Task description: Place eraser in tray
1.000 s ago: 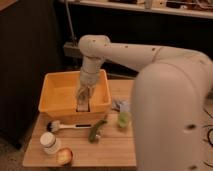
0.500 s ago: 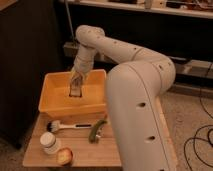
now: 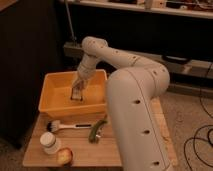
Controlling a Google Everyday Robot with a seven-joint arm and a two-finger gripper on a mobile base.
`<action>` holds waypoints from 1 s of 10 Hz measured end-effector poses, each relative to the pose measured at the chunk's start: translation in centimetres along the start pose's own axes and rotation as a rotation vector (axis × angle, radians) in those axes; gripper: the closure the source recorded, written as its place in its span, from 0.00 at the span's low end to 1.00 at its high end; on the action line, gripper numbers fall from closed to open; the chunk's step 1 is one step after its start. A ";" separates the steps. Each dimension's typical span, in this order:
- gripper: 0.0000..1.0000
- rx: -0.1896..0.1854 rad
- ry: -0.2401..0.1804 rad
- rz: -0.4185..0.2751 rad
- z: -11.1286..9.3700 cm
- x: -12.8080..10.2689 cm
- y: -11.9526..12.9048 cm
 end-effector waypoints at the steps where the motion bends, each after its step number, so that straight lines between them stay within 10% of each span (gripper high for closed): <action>1: 0.74 -0.008 0.007 0.003 1.0 -0.2 -0.4; 6: 0.25 -0.010 0.032 0.038 3.4 -0.7 -2.0; 10: 0.20 -0.040 0.004 0.047 2.7 -0.4 -2.8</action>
